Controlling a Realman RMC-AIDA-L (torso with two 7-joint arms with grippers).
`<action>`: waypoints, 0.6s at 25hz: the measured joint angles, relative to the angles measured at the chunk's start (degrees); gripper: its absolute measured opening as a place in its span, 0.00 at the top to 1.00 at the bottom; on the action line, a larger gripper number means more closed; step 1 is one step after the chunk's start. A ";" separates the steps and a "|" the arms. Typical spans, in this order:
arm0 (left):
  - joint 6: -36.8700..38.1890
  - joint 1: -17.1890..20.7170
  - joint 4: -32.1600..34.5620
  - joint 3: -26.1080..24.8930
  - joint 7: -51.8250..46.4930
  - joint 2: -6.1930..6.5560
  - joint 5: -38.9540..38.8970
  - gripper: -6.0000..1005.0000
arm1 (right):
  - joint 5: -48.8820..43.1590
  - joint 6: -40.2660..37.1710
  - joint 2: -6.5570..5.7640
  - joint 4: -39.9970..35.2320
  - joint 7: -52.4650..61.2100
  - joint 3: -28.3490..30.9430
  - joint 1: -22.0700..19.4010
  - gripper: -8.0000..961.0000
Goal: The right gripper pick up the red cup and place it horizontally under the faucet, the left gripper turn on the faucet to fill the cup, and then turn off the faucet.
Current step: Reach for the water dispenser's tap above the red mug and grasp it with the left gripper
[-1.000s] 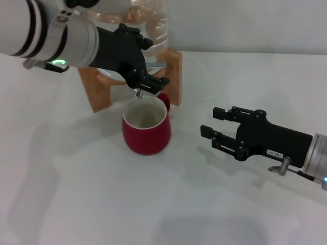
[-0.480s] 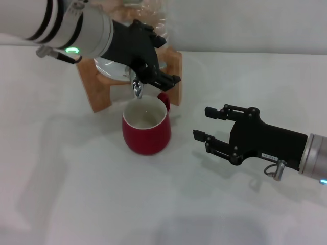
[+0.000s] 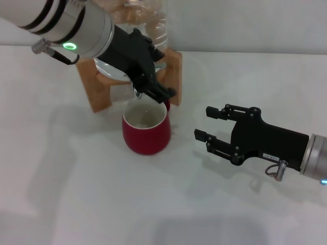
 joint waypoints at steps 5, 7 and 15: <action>-1.03 -0.90 -0.83 0.05 -0.28 -0.21 2.16 0.12 | 0.01 0.14 -0.03 -0.09 -0.06 0.00 0.00 0.45; -0.70 -0.91 -0.83 0.04 -0.33 -0.21 2.17 0.12 | 0.01 0.15 0.00 -0.18 -0.07 0.00 -0.04 0.45; 0.68 -1.84 -1.56 0.18 -0.34 -0.18 3.25 0.12 | 0.01 0.22 0.06 -0.20 -0.07 0.04 -0.60 0.45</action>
